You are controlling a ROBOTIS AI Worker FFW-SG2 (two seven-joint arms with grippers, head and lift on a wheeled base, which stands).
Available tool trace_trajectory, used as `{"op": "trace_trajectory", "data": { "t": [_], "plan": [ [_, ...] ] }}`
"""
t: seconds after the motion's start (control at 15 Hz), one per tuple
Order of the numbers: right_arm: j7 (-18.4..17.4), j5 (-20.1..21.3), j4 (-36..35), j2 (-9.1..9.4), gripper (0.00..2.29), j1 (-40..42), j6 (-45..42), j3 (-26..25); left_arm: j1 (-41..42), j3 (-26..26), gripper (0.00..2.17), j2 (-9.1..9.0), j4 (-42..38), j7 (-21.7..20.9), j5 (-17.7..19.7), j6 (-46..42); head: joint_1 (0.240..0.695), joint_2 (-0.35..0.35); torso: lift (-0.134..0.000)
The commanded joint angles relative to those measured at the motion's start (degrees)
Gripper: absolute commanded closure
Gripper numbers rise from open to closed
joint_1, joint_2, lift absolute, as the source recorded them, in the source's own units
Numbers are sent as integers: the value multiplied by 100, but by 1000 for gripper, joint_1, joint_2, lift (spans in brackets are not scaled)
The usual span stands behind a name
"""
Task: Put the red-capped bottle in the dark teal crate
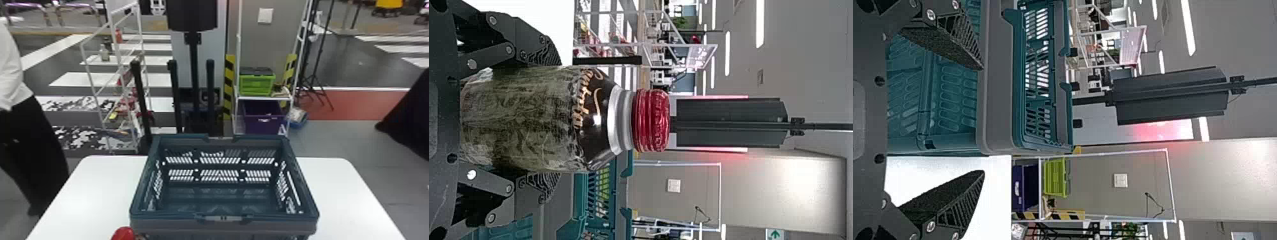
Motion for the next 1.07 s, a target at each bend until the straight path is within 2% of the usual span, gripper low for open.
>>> {"op": "trace_trajectory", "data": {
  "t": [0.0,0.53,0.73,1.0],
  "plan": [
    [0,0,-3,0,147,0,0,0,0,0,2145,4,-4,3,-2,-1,499,0,0],
    [0,0,15,0,147,-18,0,0,9,0,2145,4,-39,21,-2,-1,499,0,0],
    [0,0,6,0,147,-9,0,0,53,70,2145,21,-373,21,-11,104,499,0,0],
    [-8,-9,6,-18,147,9,0,-9,-18,510,2145,100,-1410,-41,-2,1300,499,0,0]
  ]
}}
